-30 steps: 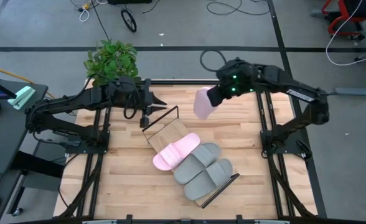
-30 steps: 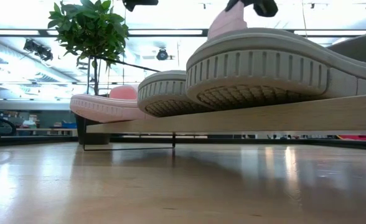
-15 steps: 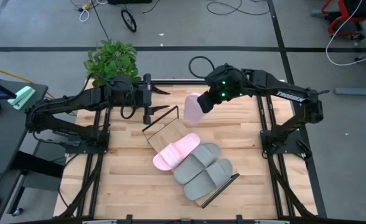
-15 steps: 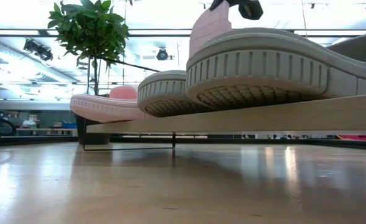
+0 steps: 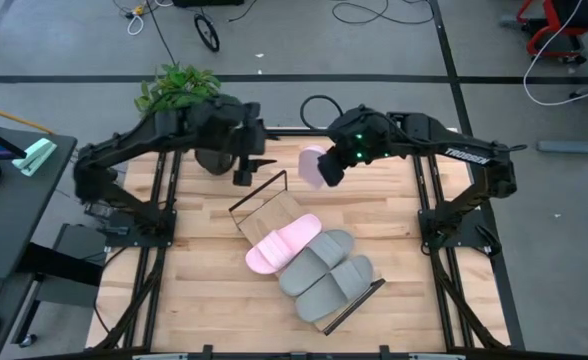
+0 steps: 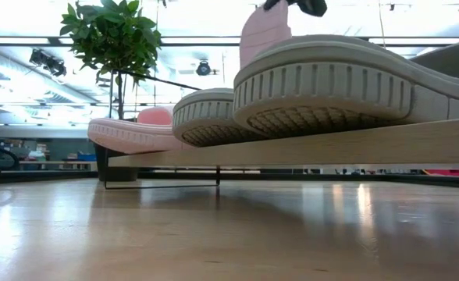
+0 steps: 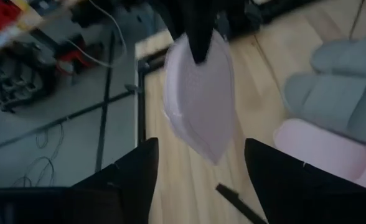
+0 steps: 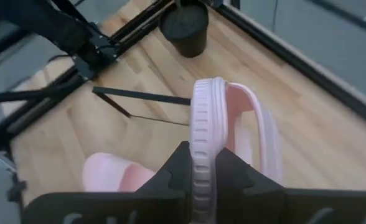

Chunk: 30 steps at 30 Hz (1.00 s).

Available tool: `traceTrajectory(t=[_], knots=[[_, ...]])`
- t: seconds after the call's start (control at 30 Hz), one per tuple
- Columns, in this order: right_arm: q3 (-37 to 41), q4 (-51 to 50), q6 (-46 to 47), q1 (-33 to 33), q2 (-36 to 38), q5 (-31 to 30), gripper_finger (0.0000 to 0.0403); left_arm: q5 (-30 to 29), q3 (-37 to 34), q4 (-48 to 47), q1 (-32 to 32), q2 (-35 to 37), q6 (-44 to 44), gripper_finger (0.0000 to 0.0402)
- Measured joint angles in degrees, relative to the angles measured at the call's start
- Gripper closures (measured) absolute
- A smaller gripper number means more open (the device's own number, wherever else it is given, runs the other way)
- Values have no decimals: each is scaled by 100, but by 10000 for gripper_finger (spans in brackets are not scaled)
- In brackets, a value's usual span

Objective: Pick and place slides into the shelf
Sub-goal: Put the pink slide on the shelf

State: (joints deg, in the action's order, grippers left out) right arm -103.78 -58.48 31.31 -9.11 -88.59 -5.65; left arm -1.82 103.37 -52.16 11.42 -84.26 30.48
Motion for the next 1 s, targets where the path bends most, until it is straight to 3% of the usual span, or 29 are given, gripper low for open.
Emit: traceTrajectory(t=[0.13,0.27,0.43,1.0], knots=[[-827,-1001,-410,159,-309,-440,365,-53,992,-559,-5,-626,203,160],[-1605,-1641,-837,307,-707,-804,365,-55,1744,-548,-28,-1054,425,155],[-2110,-1800,-1240,415,-998,-1031,365,-55,2356,-614,-83,-1508,477,154],[-2291,-1764,-1900,613,-1019,-997,365,-53,2466,-446,-98,-2006,470,151]])
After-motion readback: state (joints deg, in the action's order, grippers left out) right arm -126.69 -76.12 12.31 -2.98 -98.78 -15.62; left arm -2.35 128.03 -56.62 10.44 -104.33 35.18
